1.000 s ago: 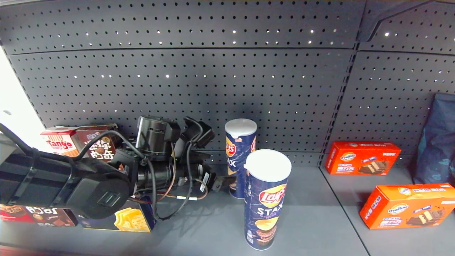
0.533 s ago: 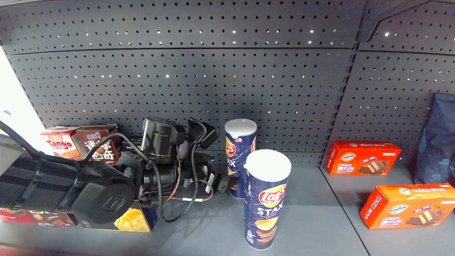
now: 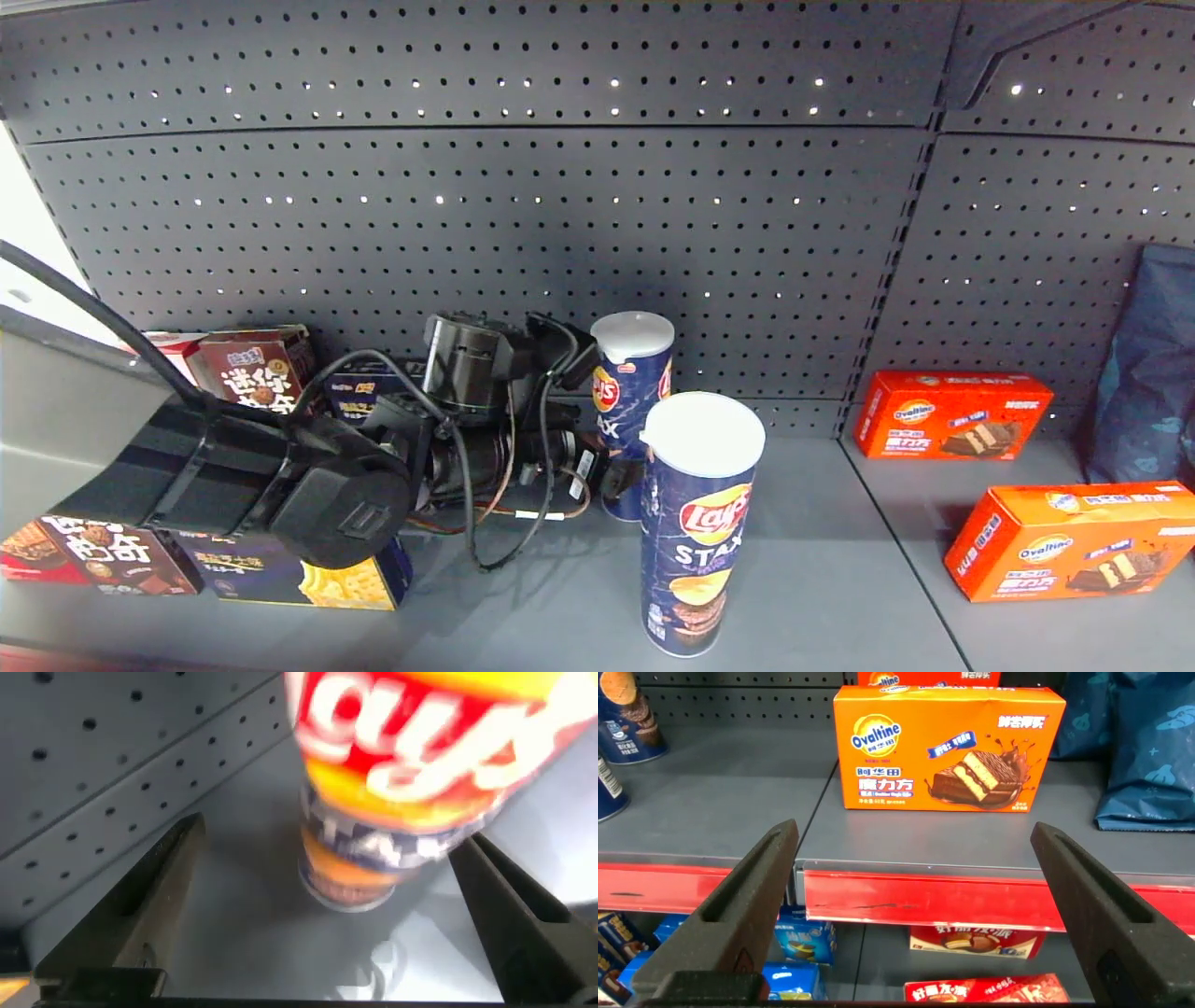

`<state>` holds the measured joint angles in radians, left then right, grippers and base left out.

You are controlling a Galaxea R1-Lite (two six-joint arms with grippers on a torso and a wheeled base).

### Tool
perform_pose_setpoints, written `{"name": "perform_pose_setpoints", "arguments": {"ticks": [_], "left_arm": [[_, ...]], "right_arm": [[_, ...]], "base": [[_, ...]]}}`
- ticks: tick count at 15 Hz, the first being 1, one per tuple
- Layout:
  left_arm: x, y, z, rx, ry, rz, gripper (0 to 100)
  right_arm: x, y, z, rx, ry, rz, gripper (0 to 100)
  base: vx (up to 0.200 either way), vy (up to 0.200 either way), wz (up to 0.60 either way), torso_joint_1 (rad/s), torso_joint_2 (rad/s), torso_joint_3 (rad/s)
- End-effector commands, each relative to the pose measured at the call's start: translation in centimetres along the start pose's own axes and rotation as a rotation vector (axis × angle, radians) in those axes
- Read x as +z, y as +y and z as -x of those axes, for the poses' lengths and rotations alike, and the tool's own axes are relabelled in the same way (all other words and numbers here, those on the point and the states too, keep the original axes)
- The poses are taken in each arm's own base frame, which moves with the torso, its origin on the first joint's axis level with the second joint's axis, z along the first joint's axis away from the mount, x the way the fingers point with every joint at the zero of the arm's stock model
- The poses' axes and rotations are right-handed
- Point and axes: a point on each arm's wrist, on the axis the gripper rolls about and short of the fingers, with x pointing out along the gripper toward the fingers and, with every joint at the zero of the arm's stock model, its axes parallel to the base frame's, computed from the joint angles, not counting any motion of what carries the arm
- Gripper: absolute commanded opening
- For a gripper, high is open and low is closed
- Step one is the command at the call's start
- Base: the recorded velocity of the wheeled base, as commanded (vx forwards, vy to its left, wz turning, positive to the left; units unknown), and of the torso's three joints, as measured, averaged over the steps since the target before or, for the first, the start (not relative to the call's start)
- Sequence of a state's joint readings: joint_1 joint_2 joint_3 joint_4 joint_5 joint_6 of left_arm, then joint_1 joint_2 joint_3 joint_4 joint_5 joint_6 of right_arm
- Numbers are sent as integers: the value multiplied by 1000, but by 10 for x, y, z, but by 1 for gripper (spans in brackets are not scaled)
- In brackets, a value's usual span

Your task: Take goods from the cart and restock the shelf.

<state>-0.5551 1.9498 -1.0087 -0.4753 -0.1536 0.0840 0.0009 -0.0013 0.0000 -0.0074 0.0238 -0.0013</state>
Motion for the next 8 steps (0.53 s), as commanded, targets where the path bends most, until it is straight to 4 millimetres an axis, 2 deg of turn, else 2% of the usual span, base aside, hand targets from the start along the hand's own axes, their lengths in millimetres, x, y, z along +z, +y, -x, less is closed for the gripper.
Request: {"name": "perform_pose_setpoints", "arguments": {"ticks": [1, 8], "left_arm": [[-3, 0, -11, 10, 12, -1, 100], [-2, 3, -19, 78, 15, 29, 100]], "right_arm": [[0, 0, 0, 1, 1, 0, 100], [0, 0, 0, 1, 1, 0, 100]], "base": [[0, 0, 0, 0, 0, 0], [0, 0, 0, 0, 0, 0]]}}
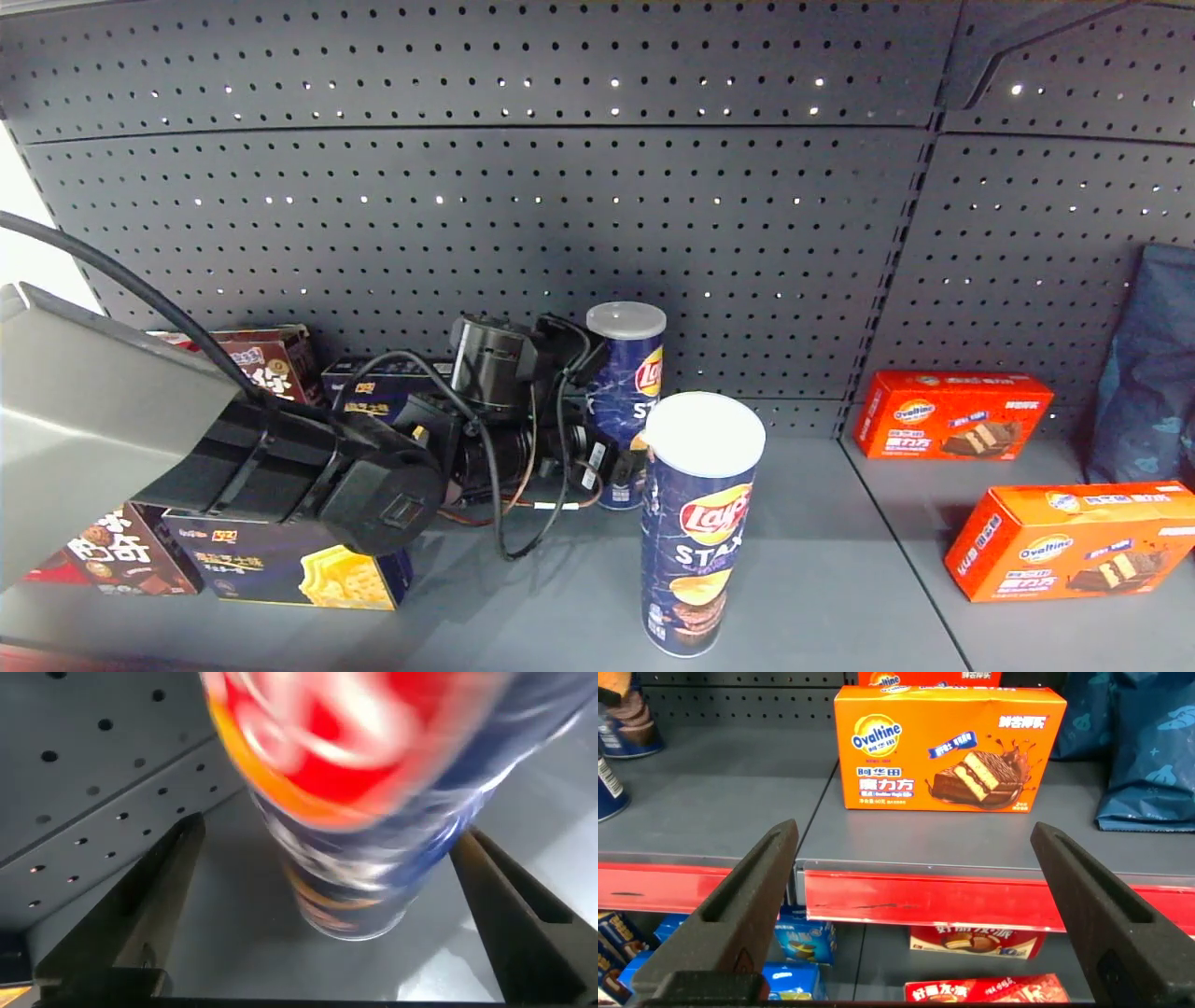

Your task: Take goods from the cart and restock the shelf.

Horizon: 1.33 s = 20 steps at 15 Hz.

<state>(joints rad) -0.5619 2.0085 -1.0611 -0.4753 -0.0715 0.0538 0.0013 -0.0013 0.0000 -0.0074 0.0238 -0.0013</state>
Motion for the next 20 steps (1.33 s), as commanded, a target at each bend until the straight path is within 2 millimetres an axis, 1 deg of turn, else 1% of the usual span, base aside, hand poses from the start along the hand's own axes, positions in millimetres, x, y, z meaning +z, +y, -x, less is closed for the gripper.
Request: {"name": "perform_pose_setpoints", "arguments": {"ticks": [1, 7, 10, 11, 13, 15, 17, 20], "left_arm": [[-2, 1, -2, 4, 5, 2, 100], [-6, 4, 2, 35, 20, 27, 100], [-10, 7, 23, 48, 3, 32, 100], [-14, 8, 29, 52, 5, 34, 100], [-17, 15, 43, 71, -5, 38, 100], [-14, 23, 54, 97, -23, 49, 100], [-12, 31, 59, 122, -38, 55, 100], [-11, 34, 59, 135, -42, 53, 100]], "right_arm": [[0, 0, 0, 1, 1, 0, 100], [0, 0, 0, 1, 1, 0, 100], [0, 0, 0, 1, 1, 0, 100], [0, 0, 0, -1, 1, 0, 100], [0, 0, 0, 1, 1, 0, 100], [0, 0, 0, 1, 1, 0, 100], [0, 0, 0, -1, 1, 0, 100], [0, 0, 0, -1, 1, 0, 100]], "base": [[0, 0, 0, 0, 0, 0], [0, 0, 0, 0, 0, 0], [0, 0, 0, 0, 0, 0], [0, 0, 0, 0, 0, 0], [0, 0, 0, 0, 0, 0], [0, 0, 0, 0, 0, 0], [0, 0, 0, 0, 0, 0], [0, 0, 0, 0, 0, 0]]}}
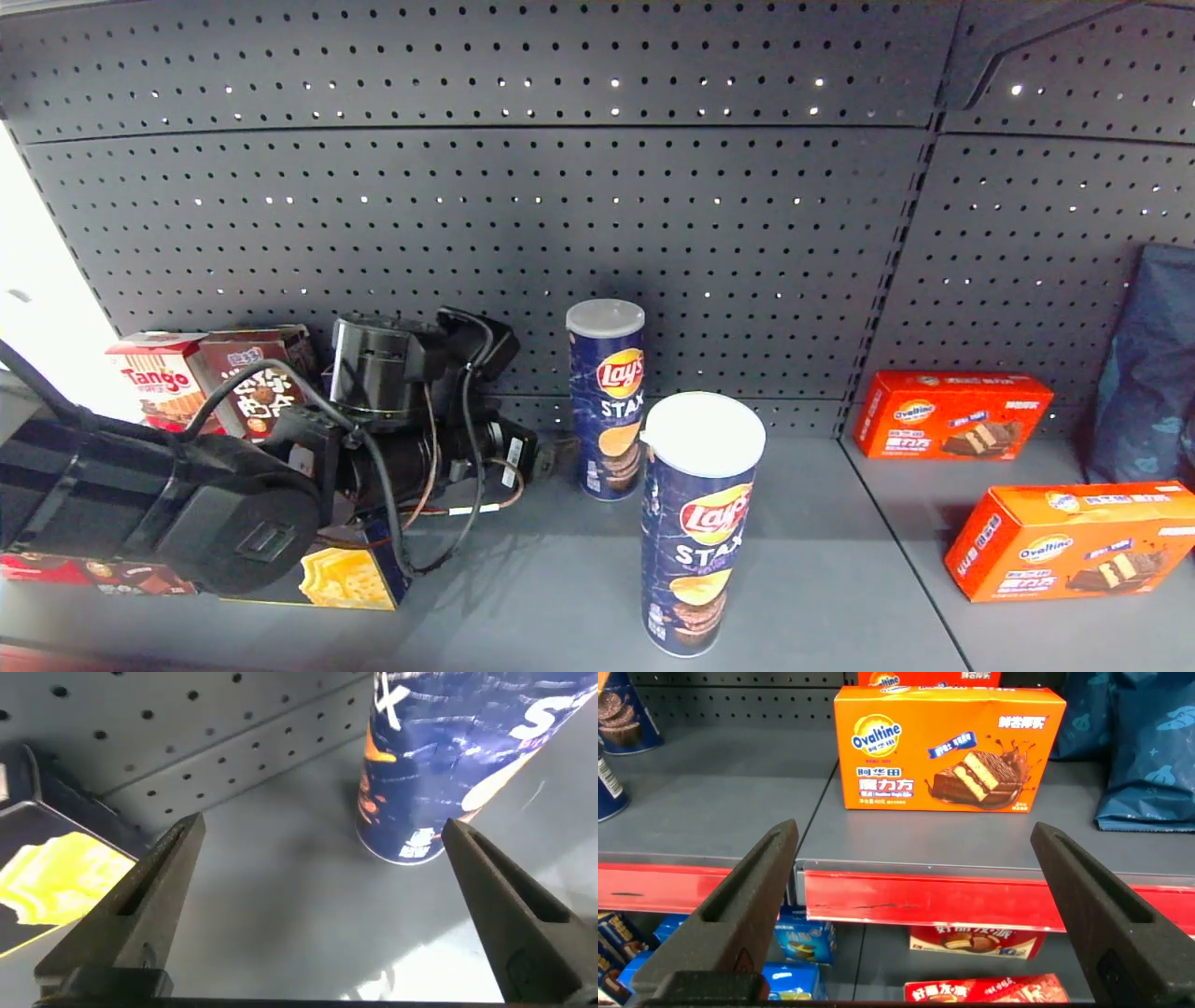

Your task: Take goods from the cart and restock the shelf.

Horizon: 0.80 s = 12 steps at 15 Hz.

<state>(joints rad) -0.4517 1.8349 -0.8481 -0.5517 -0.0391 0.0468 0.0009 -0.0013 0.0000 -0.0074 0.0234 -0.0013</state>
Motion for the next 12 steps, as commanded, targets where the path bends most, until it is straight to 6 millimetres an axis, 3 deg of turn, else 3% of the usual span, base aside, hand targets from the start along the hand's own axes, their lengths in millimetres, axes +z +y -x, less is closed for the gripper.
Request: {"name": "perform_pose_setpoints", "arguments": {"ticks": [1, 12], "left_arm": [[2, 1, 2, 14, -8, 0, 100], [7, 11, -31, 100, -4, -18, 100]], "right_arm": [[0, 0, 0, 2, 1, 0, 100], [0, 0, 0, 2, 1, 0, 100]], "base": [[0, 0, 0, 0, 0, 0], [0, 0, 0, 0, 0, 0]]}}
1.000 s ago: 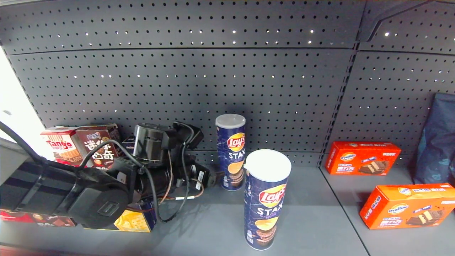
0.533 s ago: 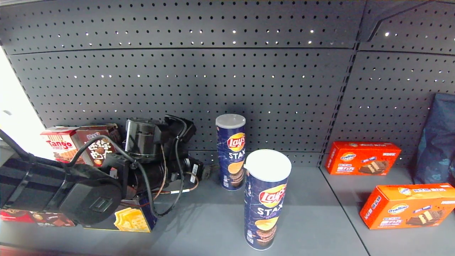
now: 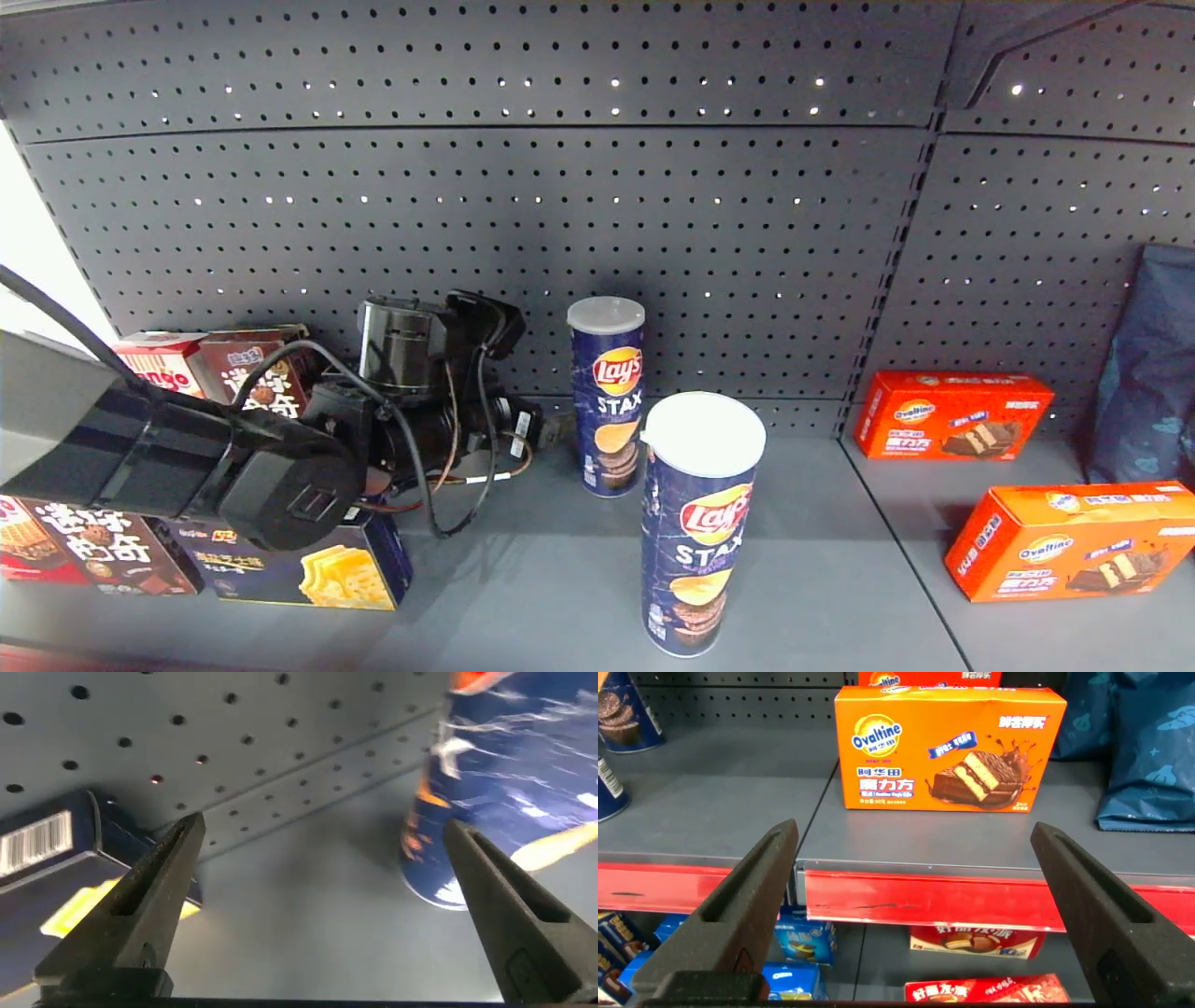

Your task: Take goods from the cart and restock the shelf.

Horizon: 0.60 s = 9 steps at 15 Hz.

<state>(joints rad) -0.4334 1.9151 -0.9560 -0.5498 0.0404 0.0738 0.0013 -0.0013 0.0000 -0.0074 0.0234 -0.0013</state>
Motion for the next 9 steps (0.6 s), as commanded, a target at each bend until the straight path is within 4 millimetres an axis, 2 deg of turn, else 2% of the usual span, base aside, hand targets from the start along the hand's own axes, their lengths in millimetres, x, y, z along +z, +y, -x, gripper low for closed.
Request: {"name": "perform_pose_setpoints", "arguments": {"ticks": [1, 9], "left_arm": [[-5, 1, -8, 3, 20, 2, 100], [-8, -2, -20, -4, 35, -3, 100]], "right_arm": [[0, 0, 0, 1, 1, 0, 100], [0, 0, 0, 1, 1, 0, 100]], "base": [[0, 0, 0, 0, 0, 0], [0, 0, 0, 0, 0, 0]]}}
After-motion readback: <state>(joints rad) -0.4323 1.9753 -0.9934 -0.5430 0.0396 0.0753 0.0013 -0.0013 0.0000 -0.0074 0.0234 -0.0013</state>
